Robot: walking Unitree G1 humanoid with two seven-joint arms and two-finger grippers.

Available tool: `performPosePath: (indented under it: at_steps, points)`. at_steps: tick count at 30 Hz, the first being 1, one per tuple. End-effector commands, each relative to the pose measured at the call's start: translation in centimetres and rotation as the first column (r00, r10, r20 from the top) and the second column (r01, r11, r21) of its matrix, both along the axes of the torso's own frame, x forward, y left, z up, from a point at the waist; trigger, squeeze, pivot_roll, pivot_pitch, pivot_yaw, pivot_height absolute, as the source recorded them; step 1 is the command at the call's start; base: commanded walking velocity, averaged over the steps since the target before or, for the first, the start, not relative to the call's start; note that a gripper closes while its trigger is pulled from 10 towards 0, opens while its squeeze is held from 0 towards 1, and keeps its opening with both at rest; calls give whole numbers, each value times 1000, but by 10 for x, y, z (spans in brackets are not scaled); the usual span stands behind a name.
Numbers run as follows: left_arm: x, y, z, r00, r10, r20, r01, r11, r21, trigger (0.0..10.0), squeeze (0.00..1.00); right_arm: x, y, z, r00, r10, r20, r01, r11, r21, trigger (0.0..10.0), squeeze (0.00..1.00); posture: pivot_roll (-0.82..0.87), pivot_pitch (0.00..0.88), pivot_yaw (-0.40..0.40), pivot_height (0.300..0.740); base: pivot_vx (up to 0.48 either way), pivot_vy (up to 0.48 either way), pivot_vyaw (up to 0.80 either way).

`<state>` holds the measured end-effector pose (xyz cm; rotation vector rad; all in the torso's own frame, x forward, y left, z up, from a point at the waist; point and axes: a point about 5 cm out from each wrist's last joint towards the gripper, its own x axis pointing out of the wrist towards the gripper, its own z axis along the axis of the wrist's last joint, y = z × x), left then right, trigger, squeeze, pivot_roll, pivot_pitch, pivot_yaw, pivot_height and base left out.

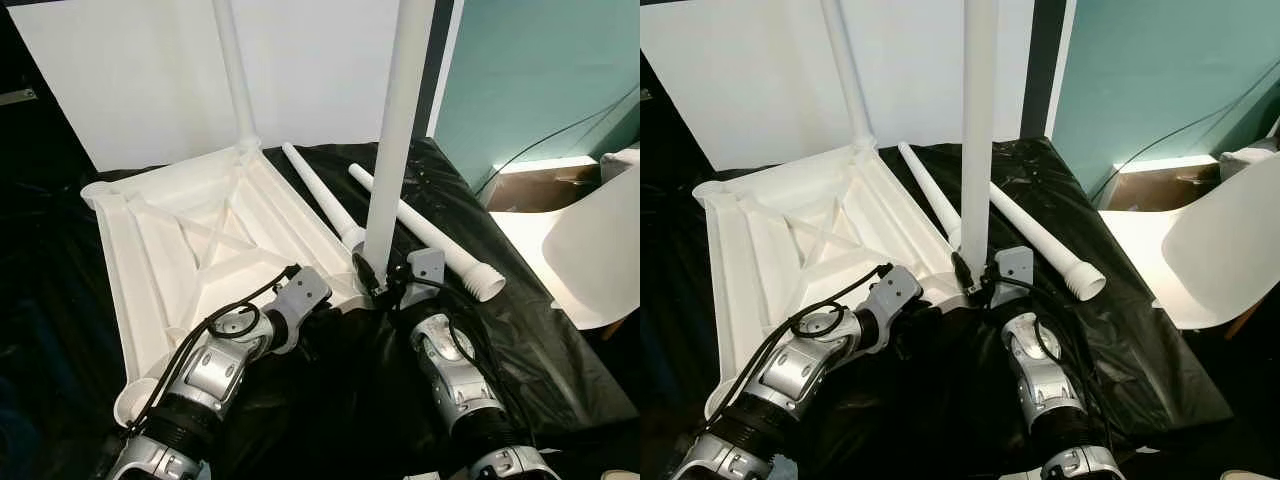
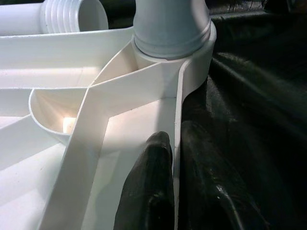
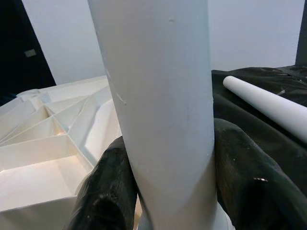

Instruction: Building children table

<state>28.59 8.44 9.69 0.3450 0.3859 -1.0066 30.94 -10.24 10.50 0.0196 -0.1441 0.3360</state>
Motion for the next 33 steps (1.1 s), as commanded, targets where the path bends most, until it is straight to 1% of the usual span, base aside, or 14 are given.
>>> performPosePath:
  at_steps: [1,4,5,6,11,12,13,19,22,23,24,25,26,33]
  points:
    - [-14,12,-32,990,31,-140,-21,997,73,10000,0,2,-27,-13,986,-139,-93,139,990,-10,10000,0,58,0,21,740,0,0,0]
    - [-15,12,-32,990,31,-141,-20,997,74,10000,0,1,-20,-12,992,-88,-87,85,996,-29,10000,0,57,0,21,740,0,0,0]
    - [-15,10,-32,990,27,-142,-17,997,71,10000,0,0,-13,-10,997,26,-72,-29,999,-36,10000,1000,54,0,22,740,0,0,0]
    - [-14,8,-32,990,24,-142,-14,998,68,10000,0,0,-10,-8,990,122,-69,-125,991,-42,10000,1000,54,0,22,740,0,0,0]
    - [-14,7,-32,990,21,-141,-12,998,66,10000,0,5,-13,-2,970,234,-62,-239,966,-96,10000,1000,49,0,23,740,0,0,0]
    - [-14,6,-32,990,19,-142,-10,998,65,10000,0,8,-17,2,959,277,-60,-283,952,-121,10000,0,43,0,25,740,0,0,0]
    - [-14,6,-32,990,19,-142,-10,998,65,10000,0,8,-17,2,959,277,-60,-283,952,-121,10000,0,43,0,25,740,0,0,0]
    - [-16,0,-34,988,6,-152,3,998,58,10000,0,20,-28,21,892,448,-58,-447,857,-255,10000,0,29,0,27,740,0,0,0]
    - [-16,0,-34,988,5,-152,4,998,57,10000,0,21,-28,22,888,456,-57,-454,851,-264,10000,0,29,0,27,740,0,0,0]
    - [-16,-1,-34,988,2,-154,7,998,56,10000,0,22,-23,20,847,523,-94,-526,801,-285,10000,0,24,0,31,740,0,0,0]
    - [-17,-1,-34,988,0,-155,9,999,54,10000,0,22,-20,18,827,551,-116,-558,776,-293,8941,0,23,0,35,740,0,0,0]
    - [-17,-1,-34,988,0,-155,9,999,54,10000,0,22,-20,18,827,551,-116,-558,776,-293,8941,0,23,0,35,740,0,0,0]
    - [-17,-2,-34,988,-5,-157,13,998,53,10000,0,23,-17,15,802,580,-142,-594,751,-288,0,0,24,0,39,740,0,0,0]
    - [-16,-1,-33,988,-13,-154,22,998,57,10000,0,28,-20,12,800,574,-172,-599,760,-250,0,0,24,0,46,740,0,0,0]
